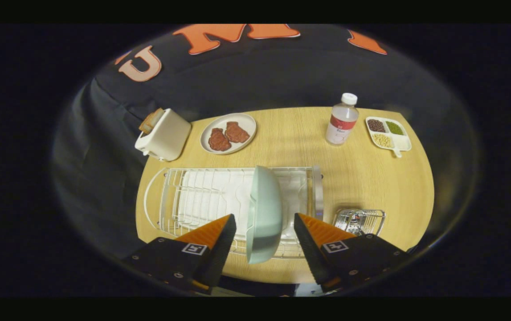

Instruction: Take the plate from the dish rack, then take the spoon from the basket and place it into the plate.

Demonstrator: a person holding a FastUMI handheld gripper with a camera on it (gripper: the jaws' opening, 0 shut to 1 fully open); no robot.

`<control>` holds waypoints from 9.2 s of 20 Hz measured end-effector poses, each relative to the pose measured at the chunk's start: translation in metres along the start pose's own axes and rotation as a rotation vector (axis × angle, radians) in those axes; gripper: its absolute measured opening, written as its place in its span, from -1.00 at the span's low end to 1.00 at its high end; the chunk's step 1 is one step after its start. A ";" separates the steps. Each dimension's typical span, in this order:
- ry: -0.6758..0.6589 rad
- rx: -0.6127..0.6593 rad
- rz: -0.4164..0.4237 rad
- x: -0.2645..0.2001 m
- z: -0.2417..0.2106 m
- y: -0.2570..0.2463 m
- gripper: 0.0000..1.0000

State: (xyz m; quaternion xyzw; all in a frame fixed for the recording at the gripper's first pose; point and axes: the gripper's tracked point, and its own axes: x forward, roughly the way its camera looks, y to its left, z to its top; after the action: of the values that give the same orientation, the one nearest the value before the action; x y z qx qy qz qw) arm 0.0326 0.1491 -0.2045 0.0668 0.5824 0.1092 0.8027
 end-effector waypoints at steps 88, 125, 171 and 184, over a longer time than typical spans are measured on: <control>-0.120 0.302 0.147 0.045 -0.248 -0.072 -0.16; -0.703 0.116 -0.170 -0.019 -0.086 -0.155 -0.77; -0.516 -0.343 0.283 -0.035 -0.215 -0.006 -0.82; -0.396 -0.401 0.197 0.012 -0.261 -0.036 -0.62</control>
State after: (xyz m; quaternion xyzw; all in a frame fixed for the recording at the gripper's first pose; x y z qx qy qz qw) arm -0.2087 0.1117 -0.3057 -0.0170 0.3721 0.2842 0.8834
